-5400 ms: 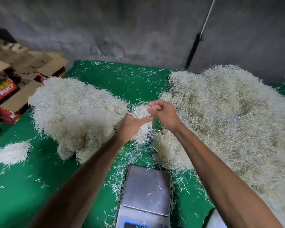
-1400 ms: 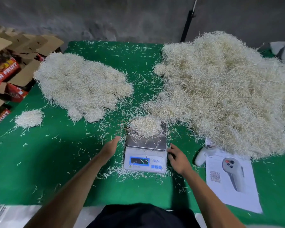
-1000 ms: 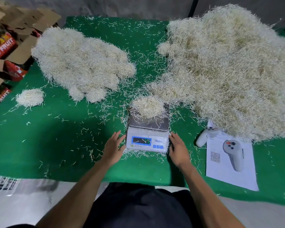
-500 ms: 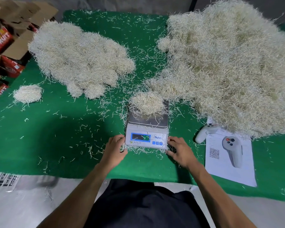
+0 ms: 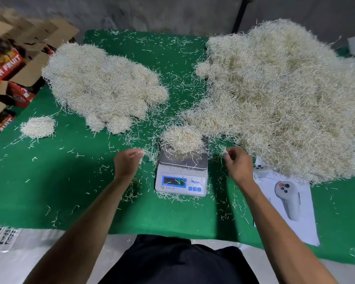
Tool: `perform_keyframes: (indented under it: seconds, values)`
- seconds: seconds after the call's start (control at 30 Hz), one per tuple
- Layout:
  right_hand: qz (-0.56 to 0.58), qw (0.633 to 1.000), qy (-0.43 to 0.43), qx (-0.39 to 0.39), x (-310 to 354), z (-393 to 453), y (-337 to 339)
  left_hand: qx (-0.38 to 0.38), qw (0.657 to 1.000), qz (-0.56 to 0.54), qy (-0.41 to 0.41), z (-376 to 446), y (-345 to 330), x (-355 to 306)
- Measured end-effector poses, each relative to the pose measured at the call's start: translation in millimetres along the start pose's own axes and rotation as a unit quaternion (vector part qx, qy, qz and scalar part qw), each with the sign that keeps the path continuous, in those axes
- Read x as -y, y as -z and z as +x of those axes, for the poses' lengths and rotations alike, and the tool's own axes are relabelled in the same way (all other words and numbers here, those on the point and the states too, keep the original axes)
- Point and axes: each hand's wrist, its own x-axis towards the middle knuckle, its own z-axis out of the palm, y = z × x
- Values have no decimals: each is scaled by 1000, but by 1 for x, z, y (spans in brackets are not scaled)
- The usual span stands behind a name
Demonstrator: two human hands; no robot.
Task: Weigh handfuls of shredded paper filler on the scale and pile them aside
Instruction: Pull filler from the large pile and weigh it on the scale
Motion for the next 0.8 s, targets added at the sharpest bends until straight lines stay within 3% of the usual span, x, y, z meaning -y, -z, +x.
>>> perform_keyframes:
  seconds: [0.23,0.4,0.57,0.63,0.7,0.8]
  values:
    - [174,981,86,28,109,45,17,34,983,-178,-30,40,-11,-103]
    - [137,978,89,126,114,44,-2,85,975,-200,-45,37,-35,-117]
    - [152,988,-15,22,62,34,-14,120,966,-227,-23,24,-33,-79]
    - [102,994,-30,12,25,20,-22,81,978,-190,-29,7,-34,-47]
    - [-15,997,-32,70,-16,-5,-34,47,992,-113,-17,-14,-36,-8]
    - [-244,958,6,150,-69,-60,-62,135,988,79,-5,-46,-39,42]
